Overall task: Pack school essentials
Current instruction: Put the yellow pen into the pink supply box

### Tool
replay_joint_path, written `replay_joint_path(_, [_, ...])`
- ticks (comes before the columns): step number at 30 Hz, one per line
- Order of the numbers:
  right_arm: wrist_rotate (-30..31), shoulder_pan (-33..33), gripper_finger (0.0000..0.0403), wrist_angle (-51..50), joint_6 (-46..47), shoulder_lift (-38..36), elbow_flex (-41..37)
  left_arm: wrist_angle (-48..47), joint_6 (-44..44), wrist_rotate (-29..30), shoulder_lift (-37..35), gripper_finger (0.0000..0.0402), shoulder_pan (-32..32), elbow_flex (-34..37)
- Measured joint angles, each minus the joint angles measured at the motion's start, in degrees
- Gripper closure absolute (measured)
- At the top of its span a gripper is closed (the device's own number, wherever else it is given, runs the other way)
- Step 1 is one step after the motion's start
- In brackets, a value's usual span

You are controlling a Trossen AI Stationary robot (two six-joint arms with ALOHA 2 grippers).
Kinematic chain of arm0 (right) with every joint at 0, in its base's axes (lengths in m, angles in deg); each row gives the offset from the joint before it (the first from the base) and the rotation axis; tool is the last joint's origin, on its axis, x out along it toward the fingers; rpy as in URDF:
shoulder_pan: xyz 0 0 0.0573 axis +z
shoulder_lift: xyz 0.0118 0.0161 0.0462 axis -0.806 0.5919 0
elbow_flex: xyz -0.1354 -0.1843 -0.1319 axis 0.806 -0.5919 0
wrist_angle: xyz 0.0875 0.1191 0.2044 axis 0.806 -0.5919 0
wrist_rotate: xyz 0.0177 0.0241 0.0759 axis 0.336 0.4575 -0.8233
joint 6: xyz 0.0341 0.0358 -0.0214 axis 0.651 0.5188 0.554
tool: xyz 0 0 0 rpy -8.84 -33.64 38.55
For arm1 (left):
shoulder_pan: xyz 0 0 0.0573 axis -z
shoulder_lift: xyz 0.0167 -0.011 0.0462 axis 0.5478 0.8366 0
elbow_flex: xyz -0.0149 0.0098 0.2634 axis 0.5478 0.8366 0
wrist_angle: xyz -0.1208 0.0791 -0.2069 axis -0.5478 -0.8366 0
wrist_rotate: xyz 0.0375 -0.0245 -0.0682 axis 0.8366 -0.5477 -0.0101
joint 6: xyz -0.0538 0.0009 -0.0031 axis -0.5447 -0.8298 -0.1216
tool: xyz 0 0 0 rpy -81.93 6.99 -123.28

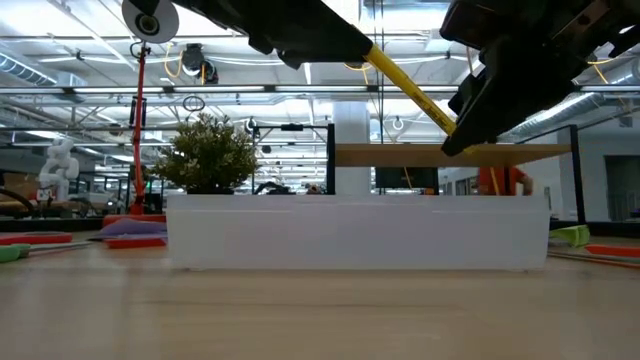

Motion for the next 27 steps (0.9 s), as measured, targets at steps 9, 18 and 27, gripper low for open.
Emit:
replay_joint_path(9, [-0.5,0.2,0.0198,-4.6,3.3,-0.6,0.0,-0.9,-0.5,0.0,0.0,0.0328,0.0,0.0])
replay_joint_path(18, [-0.1,2.3,0.0141,-13.0,8.7,-7.3,0.0,-3.3,-4.7,1.8,0.0,0.0328,0.9,0.0])
replay_joint_path(27, [9.0,8.6,0.015,-13.8,9.4,-15.1,0.0,-3.8,-11.6,13.1,0.0,0.0328,5.7,3.1])
